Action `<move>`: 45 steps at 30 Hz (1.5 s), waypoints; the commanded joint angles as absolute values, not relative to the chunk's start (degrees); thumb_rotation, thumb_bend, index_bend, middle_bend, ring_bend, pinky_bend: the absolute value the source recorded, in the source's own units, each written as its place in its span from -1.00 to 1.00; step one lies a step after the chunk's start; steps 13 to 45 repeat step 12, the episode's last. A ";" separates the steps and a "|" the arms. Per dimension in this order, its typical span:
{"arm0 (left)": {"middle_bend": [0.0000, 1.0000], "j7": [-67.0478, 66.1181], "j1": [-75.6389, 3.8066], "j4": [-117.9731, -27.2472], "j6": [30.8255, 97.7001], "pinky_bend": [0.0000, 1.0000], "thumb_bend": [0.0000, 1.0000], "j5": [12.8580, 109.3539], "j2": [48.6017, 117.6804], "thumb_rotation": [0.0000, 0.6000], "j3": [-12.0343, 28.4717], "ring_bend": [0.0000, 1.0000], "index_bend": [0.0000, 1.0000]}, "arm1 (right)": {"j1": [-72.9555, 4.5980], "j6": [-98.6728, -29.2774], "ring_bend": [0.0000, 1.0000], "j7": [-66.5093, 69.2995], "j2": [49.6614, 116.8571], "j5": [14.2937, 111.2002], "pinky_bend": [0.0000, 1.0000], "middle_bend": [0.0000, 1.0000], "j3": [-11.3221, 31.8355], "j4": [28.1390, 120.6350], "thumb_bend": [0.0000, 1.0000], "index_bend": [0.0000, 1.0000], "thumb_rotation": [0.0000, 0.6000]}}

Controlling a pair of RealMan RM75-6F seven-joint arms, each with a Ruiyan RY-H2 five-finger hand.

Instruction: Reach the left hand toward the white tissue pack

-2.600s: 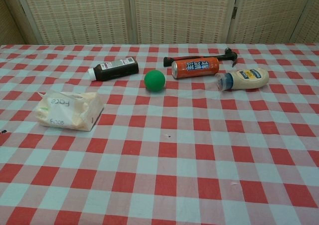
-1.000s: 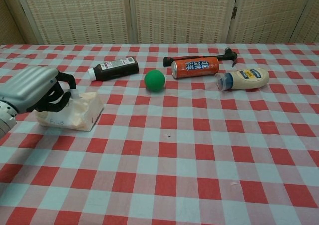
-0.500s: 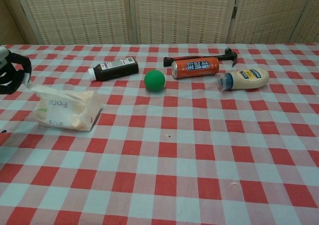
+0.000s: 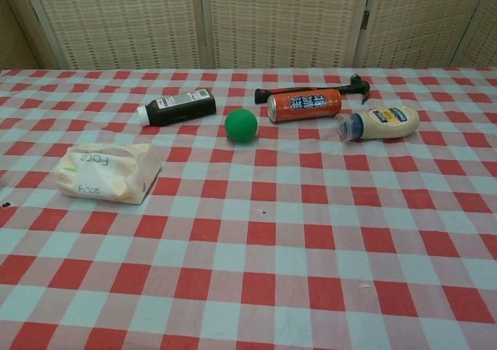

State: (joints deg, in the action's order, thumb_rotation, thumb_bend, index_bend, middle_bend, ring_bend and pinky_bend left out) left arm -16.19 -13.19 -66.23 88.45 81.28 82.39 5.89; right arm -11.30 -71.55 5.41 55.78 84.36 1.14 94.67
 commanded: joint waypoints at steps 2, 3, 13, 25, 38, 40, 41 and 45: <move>0.94 -13.37 -12.66 -65.40 89.18 1.00 0.05 82.23 84.10 1.00 5.55 0.87 -0.13 | -11.29 -71.59 0.37 5.22 55.84 84.24 0.96 0.74 1.20 94.71 -0.28 0.96 1.00; 0.93 -12.69 -12.53 -65.77 88.92 1.00 -0.03 82.38 84.06 1.00 5.28 0.87 -0.35 | -11.30 -71.61 0.37 5.17 55.86 84.25 0.96 0.74 1.21 94.72 -0.28 0.96 1.00; 0.91 -8.78 -12.01 -69.30 90.24 1.00 -0.20 86.14 82.27 1.00 3.92 0.87 -0.89 | -11.62 -71.05 0.37 4.38 56.28 83.62 0.96 0.74 1.43 94.51 -0.28 0.96 1.00; 0.91 -8.78 -12.01 -69.30 90.24 1.00 -0.20 86.14 82.27 1.00 3.92 0.87 -0.89 | -11.62 -71.05 0.37 4.38 56.28 83.62 0.96 0.74 1.43 94.51 -0.28 0.96 1.00; 0.91 -8.78 -12.01 -69.30 90.24 1.00 -0.20 86.14 82.27 1.00 3.92 0.87 -0.89 | -11.62 -71.05 0.37 4.38 56.28 83.62 0.96 0.74 1.43 94.51 -0.28 0.96 1.00; 0.91 -8.78 -12.01 -69.30 90.24 1.00 -0.20 86.14 82.27 1.00 3.92 0.87 -0.89 | -11.62 -71.05 0.37 4.38 56.28 83.62 0.96 0.74 1.43 94.51 -0.28 0.96 1.00; 0.91 -8.78 -12.01 -69.30 90.24 1.00 -0.20 86.14 82.27 1.00 3.92 0.87 -0.89 | -11.62 -71.05 0.37 4.38 56.28 83.62 0.96 0.74 1.43 94.51 -0.28 0.96 1.00; 0.91 -8.78 -12.01 -69.30 90.24 1.00 -0.20 86.14 82.27 1.00 3.92 0.87 -0.89 | -11.62 -71.05 0.37 4.38 56.28 83.62 0.96 0.74 1.43 94.51 -0.28 0.96 1.00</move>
